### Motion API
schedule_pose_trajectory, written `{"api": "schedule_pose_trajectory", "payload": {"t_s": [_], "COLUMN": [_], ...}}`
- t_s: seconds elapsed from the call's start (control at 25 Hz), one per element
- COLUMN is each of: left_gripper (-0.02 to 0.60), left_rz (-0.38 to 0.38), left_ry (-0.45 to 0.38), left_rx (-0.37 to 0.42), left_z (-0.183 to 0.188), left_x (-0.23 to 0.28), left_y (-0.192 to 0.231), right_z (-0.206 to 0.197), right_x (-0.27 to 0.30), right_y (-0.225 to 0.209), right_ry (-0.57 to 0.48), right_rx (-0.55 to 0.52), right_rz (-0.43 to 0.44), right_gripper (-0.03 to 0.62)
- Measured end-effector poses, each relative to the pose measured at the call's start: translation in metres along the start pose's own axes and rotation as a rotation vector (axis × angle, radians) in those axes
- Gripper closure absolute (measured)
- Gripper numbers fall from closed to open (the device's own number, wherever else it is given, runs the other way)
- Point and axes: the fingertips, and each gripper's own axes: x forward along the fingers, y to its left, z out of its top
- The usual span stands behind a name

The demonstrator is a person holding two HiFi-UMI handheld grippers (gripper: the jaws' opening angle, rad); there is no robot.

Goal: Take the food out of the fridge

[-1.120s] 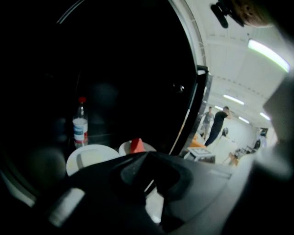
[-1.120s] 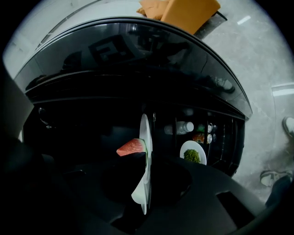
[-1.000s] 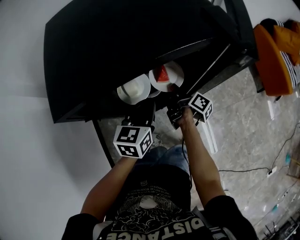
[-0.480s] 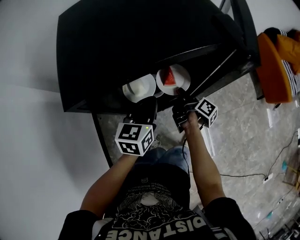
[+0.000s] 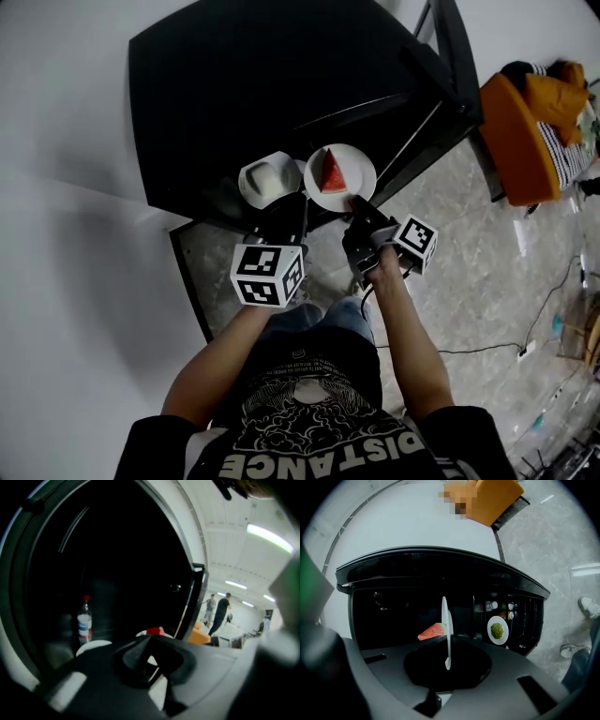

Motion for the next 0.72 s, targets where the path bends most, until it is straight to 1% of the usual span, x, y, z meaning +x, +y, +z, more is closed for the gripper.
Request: {"api": "schedule_pose_trajectory", "payload": {"t_s": [0.32,0.52,0.72], "left_gripper": [0.580,0.580,0.580], "left_rz": [-0.065,-0.068,-0.082], "left_ry": [-0.040,-0.082,-0.111], "left_rx": [0.024,0.055,0.062], "left_z": [0.010,0.048,0.069], "left_x": [0.013,-0.017,-0.025], "left_y": [-0.004,-0.045,-0.064], "right_z": [-0.012,-0.020,-0.020], "right_x": [-0.044,-0.109,-0.143], "right_y": [0.036,0.091,0.138], "right_ry": [-0.011,-0.001,0.014], "right_rx": [-0.006,-0.012,-0.025], "right_rz": [0.015,0.035,0.077], "right_gripper": [0.585,0.585,0.585]}}
